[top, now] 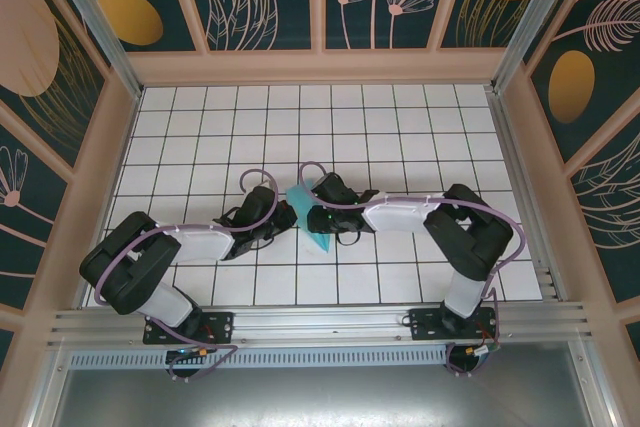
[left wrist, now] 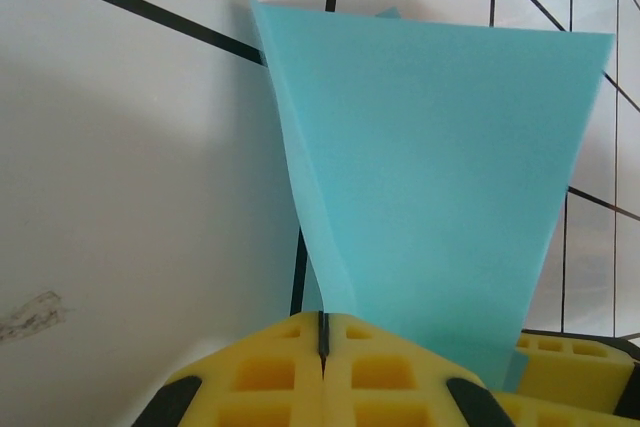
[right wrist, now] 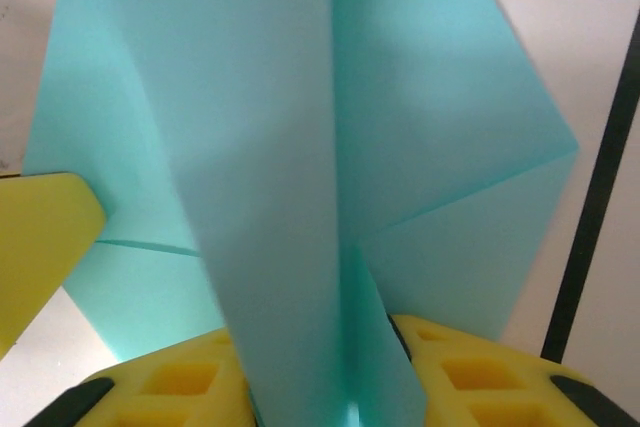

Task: Fold a paper plane with a square sheet of paper (pick it up from the middle)
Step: Move a paper plane to the center of the table.

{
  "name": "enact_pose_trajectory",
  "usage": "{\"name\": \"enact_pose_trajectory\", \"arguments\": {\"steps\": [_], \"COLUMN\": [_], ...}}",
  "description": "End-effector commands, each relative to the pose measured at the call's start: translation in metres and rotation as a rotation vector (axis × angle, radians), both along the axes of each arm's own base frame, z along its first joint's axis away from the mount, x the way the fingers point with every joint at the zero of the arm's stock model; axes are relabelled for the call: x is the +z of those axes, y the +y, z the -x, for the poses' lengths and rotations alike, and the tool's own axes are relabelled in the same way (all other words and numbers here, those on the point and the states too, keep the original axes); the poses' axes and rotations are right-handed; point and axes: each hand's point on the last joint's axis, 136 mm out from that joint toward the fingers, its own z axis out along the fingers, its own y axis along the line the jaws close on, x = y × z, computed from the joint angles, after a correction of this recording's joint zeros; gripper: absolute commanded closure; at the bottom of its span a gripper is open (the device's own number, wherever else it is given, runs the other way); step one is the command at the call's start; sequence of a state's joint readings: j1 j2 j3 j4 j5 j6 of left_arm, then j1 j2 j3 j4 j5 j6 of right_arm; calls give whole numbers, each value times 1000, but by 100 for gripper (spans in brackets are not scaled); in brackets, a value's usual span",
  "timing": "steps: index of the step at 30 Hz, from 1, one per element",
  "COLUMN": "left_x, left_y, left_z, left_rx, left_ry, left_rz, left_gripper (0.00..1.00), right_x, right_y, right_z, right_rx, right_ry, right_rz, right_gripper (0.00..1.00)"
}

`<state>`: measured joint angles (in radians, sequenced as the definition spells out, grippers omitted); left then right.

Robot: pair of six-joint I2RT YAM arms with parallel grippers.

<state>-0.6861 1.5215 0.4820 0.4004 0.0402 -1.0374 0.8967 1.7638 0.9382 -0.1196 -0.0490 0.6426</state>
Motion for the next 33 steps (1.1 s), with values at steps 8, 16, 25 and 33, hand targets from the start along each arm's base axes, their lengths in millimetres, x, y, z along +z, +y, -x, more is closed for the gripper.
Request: {"name": "enact_pose_trajectory", "arguments": {"steps": [8, 16, 25, 33], "left_x": [18, 29, 22, 21], "left_y": [14, 37, 44, 47], "left_z": [-11, -14, -12, -11], "left_rx": [17, 80, 101, 106], "left_ry": [-55, -69, -48, -43], "left_rz": [-87, -138, -149, -156], "left_gripper": [58, 22, 2, 2], "right_x": [10, 33, 5, -11], "right_y": [-4, -40, -49, -51], "right_z": [-12, -37, -42, -37], "right_rx": [-59, -210, -220, -218], "right_ry": [-57, -155, -90, -48], "right_rz": [72, 164, 212, 230], "right_gripper": [93, 95, 91, 86]}}
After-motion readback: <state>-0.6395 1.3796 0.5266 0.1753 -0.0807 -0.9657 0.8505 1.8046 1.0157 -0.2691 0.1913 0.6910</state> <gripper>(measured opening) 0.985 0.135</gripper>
